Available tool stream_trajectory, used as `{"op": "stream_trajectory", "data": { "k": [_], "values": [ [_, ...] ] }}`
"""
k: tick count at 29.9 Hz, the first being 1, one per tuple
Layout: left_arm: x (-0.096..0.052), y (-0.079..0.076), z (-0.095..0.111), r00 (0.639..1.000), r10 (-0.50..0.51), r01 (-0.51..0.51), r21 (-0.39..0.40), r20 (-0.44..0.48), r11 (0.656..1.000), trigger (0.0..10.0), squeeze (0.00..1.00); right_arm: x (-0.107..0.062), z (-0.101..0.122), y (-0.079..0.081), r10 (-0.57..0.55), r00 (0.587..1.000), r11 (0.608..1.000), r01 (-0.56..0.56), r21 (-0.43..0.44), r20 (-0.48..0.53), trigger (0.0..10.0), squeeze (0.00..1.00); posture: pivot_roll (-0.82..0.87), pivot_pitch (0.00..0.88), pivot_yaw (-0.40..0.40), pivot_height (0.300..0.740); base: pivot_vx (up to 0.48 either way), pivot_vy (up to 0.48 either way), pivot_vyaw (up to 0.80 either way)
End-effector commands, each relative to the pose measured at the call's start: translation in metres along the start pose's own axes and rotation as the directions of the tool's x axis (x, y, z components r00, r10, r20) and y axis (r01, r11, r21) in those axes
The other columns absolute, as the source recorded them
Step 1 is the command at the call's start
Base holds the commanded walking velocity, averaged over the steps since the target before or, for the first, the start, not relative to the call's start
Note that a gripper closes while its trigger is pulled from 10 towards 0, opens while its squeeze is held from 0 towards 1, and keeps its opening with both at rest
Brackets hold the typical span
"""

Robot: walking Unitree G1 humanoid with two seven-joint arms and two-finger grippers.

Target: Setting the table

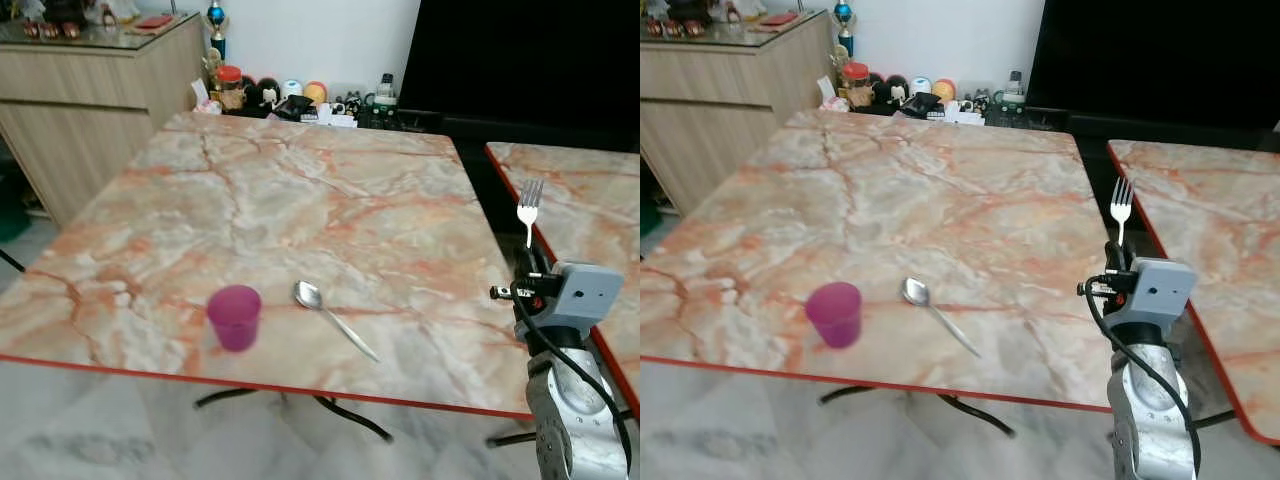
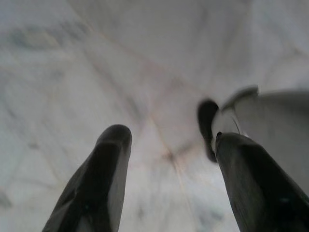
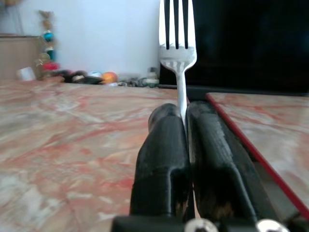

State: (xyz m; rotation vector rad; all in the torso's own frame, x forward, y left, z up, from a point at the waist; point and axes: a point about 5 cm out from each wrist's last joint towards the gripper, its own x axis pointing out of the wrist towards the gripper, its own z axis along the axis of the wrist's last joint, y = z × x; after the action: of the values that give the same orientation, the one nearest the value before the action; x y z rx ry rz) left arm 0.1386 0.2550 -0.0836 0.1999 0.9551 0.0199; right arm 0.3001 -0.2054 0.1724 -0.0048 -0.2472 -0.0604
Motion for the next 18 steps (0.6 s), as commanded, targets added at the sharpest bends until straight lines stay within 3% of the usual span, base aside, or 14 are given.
{"op": "stream_trajectory", "data": {
  "k": [1,18],
  "values": [
    [-0.0007,-0.0013,-0.0043,1.000,-0.005,0.006,0.008,-0.021,1.000,10.0,0.00,0.0001,0.0033,-0.0067,-0.018,1.000,1.000,0.018,-0.012,0.011,10.0,0.00,0.05,0.107,-0.038,0.740,0.000,-0.480,0.00],
    [-0.0016,0.0016,-0.0082,0.999,0.005,-0.005,-0.001,-0.049,1.000,10.0,0.00,0.0040,0.0038,-0.0055,-0.009,1.000,1.000,0.009,-0.022,0.015,10.0,0.00,0.05,0.094,-0.043,0.740,0.000,-0.480,0.00]
  ]
}}
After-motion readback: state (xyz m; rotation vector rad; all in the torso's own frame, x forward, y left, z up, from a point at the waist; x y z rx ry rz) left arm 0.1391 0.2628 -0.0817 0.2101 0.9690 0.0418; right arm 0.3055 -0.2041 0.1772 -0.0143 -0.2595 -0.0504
